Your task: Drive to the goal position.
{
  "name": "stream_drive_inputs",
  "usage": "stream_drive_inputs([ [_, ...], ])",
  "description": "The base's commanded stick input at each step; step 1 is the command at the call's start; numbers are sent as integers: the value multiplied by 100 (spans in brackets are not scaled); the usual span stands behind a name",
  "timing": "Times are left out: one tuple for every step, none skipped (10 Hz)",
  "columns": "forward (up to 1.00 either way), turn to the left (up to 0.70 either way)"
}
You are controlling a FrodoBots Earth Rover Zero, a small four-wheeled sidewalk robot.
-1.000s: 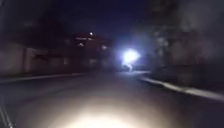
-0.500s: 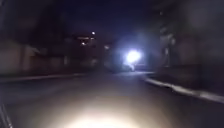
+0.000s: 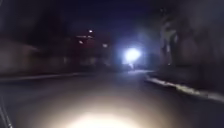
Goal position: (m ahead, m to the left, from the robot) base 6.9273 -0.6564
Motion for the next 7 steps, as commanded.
stream_drive_inputs([
  [70,-33],
  [70,-33],
  [70,-33],
  [70,-33],
  [70,-1],
  [70,2],
  [70,2],
])
